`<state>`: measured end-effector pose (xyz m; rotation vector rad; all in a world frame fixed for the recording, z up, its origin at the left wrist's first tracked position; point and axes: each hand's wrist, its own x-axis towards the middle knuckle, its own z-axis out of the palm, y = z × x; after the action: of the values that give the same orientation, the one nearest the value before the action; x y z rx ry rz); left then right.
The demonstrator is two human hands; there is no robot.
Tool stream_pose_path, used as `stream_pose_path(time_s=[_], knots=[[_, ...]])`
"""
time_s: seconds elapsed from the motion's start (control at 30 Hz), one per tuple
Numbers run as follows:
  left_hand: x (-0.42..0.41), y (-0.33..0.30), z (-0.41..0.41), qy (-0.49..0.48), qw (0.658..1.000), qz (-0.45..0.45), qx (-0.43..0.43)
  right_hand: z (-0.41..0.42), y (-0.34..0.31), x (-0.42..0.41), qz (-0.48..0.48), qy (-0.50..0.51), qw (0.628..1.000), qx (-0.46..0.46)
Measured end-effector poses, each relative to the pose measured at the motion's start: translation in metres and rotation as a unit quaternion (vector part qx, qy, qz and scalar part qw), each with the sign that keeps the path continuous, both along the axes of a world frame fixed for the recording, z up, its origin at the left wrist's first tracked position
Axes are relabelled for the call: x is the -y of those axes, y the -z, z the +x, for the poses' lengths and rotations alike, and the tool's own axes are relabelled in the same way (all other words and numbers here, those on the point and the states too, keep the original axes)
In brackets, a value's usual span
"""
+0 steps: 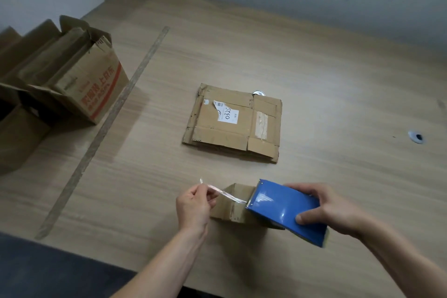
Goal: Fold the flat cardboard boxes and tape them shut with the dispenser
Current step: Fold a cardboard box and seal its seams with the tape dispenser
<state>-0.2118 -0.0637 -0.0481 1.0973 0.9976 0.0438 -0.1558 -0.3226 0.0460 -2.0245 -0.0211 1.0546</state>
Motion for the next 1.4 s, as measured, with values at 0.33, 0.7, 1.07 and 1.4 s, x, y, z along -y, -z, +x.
stream_pose_path(time_s=[0.33,0.7,1.07,1.4], knots=[[0.002,0.004,-0.028,-0.051,0.998,-0.008,-0.035,0.012,-0.002,-0.031,-0.100,-0.126,0.987,0.031],[0.003,0.000,-0.035,-0.060,0.997,-0.033,-0.047,0.025,-0.005,-0.026,-0.123,-0.233,0.963,-0.049],[0.005,-0.006,-0.040,-0.067,0.995,-0.063,-0.034,0.034,-0.012,-0.031,-0.086,-0.185,0.977,-0.068],[0.018,-0.004,-0.066,-0.088,0.991,-0.087,-0.059,0.034,-0.011,-0.048,-0.145,-0.246,0.958,-0.011]])
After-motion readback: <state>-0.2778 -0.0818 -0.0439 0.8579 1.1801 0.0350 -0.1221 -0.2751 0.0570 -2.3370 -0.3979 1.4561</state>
